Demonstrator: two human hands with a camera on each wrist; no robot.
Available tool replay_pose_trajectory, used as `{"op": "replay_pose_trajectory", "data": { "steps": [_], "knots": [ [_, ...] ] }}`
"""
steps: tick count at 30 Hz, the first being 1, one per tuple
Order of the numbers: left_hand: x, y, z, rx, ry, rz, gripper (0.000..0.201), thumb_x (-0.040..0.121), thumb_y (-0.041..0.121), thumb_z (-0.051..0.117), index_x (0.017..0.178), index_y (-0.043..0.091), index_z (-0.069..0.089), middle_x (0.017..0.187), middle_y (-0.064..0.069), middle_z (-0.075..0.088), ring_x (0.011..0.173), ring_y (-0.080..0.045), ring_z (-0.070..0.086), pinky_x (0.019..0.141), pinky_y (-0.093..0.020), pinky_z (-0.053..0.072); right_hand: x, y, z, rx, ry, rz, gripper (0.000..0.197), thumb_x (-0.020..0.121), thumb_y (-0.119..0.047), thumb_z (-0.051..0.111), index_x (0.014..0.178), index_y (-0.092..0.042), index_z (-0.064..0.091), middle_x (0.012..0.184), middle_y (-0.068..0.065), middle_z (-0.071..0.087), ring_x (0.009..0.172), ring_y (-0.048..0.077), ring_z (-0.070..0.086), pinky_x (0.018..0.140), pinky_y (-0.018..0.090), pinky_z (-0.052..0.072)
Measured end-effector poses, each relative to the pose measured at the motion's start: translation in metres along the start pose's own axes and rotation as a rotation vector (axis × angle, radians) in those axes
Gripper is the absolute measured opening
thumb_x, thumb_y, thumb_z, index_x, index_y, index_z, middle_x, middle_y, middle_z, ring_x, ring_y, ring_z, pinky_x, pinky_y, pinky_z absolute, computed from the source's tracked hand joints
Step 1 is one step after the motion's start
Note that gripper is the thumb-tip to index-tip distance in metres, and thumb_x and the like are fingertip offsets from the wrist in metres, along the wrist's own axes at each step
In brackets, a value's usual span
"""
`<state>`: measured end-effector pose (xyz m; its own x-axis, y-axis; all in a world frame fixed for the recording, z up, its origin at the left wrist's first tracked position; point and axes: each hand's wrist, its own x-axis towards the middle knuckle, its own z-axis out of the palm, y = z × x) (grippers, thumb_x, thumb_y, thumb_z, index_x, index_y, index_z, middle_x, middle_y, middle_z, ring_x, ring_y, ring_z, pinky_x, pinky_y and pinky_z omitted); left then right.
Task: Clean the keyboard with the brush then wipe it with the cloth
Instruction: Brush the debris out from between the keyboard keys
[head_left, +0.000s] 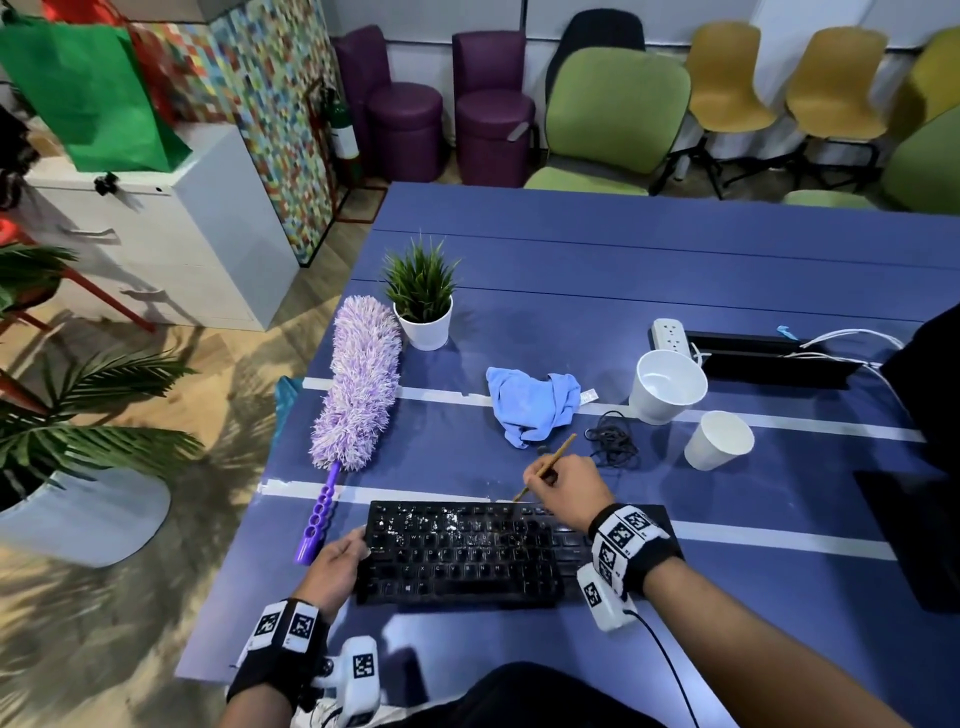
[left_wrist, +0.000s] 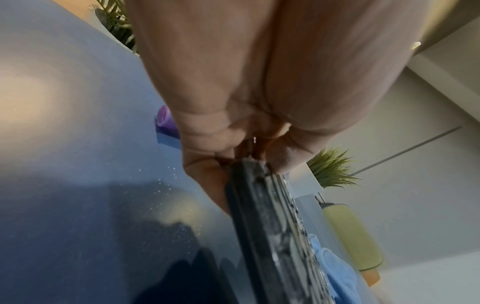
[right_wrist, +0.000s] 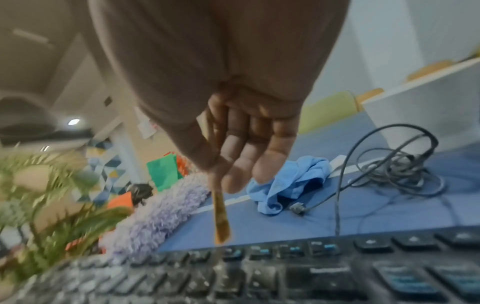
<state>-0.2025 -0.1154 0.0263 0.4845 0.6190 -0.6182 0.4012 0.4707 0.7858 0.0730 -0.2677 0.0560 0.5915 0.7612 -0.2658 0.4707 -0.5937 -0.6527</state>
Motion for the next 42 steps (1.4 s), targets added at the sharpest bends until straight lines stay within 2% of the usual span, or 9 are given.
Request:
{"op": "replay_pose_trajectory", "data": {
  "steps": [4,8,12,16,19,23,28,32,42],
  "knots": [
    [0.002,-0.004,0.0,-0.011,0.004,-0.002,0.035,0.098,-0.004,0.028,0.11,0.007,0.06,0.074,0.002,0.075,0.067,-0.009,0.07,0.055,-0.019,0.054,-0.004,-0.002,0.004,0.057,-0.157,-0.016,0.017,0.086,-0.024,0.062,0.073,-0.017,0.071,0.067,-0.002,0.072,0.061,0.009,0.066,0.065,0.029,0.058],
    [0.001,-0.003,0.002,-0.036,-0.002,0.01,0.032,0.1,0.0,0.029,0.106,0.005,0.06,0.07,0.002,0.074,0.062,-0.007,0.07,0.056,-0.017,0.054,-0.001,0.008,0.001,0.0,-0.002,-0.02,0.018,0.088,-0.026,0.06,0.074,-0.02,0.069,0.068,-0.005,0.071,0.065,0.005,0.066,0.071,0.027,0.057],
    [0.001,-0.004,0.001,-0.051,0.006,0.003,0.03,0.101,0.003,0.03,0.103,0.009,0.06,0.069,0.002,0.074,0.061,-0.007,0.07,0.054,-0.017,0.054,-0.006,0.006,-0.006,0.04,-0.227,-0.021,0.016,0.088,-0.021,0.063,0.078,-0.013,0.072,0.069,-0.001,0.073,0.062,0.009,0.067,0.064,0.025,0.056],
    [0.002,-0.003,0.002,-0.034,0.021,-0.014,0.03,0.1,0.002,0.031,0.102,0.007,0.061,0.083,-0.007,0.074,0.063,-0.008,0.07,0.057,-0.018,0.055,-0.003,0.015,-0.008,-0.07,-0.051,-0.047,0.017,0.087,-0.022,0.059,0.077,-0.017,0.07,0.075,-0.005,0.073,0.071,0.01,0.067,0.071,0.026,0.055],
    [0.002,-0.004,0.001,-0.023,0.023,-0.023,0.032,0.1,0.001,0.032,0.116,-0.002,0.06,0.095,-0.014,0.072,0.075,-0.017,0.07,0.068,-0.026,0.057,-0.004,0.012,-0.01,-0.024,-0.154,-0.084,0.016,0.088,-0.024,0.061,0.079,-0.013,0.071,0.072,-0.005,0.071,0.068,0.006,0.064,0.066,0.018,0.05],
    [0.006,-0.003,-0.001,-0.023,0.01,-0.035,0.032,0.1,0.002,0.032,0.118,-0.002,0.059,0.095,-0.014,0.071,0.076,-0.019,0.069,0.068,-0.028,0.057,-0.004,0.015,-0.007,-0.007,-0.064,-0.098,0.015,0.089,-0.02,0.059,0.08,-0.015,0.07,0.067,-0.015,0.064,0.064,0.0,0.06,0.067,0.018,0.046],
    [0.008,-0.003,-0.002,-0.016,-0.003,-0.027,0.033,0.099,-0.002,0.031,0.113,0.001,0.061,0.081,-0.005,0.075,0.069,-0.014,0.071,0.06,-0.023,0.057,-0.008,0.016,-0.005,0.047,-0.29,-0.062,0.016,0.087,-0.021,0.064,0.079,-0.01,0.071,0.068,-0.002,0.069,0.063,0.012,0.062,0.065,0.028,0.053],
    [0.008,-0.002,0.0,-0.01,-0.004,-0.027,0.036,0.098,-0.003,0.03,0.1,0.011,0.063,0.075,0.002,0.075,0.067,-0.008,0.071,0.057,-0.019,0.055,-0.015,0.02,0.006,-0.036,-0.127,-0.095,0.019,0.09,-0.027,0.058,0.078,-0.017,0.068,0.078,-0.004,0.072,0.069,0.005,0.063,0.072,0.027,0.054],
    [0.019,-0.011,-0.005,0.052,0.039,-0.004,0.036,0.097,-0.005,0.031,0.119,0.001,0.059,0.104,-0.013,0.07,0.103,-0.031,0.062,0.099,-0.043,0.046,-0.022,0.027,0.005,0.053,-0.104,-0.143,0.011,0.088,-0.027,0.062,0.079,-0.025,0.069,0.08,-0.006,0.072,0.074,0.007,0.065,0.074,0.024,0.054]
  ]
}}
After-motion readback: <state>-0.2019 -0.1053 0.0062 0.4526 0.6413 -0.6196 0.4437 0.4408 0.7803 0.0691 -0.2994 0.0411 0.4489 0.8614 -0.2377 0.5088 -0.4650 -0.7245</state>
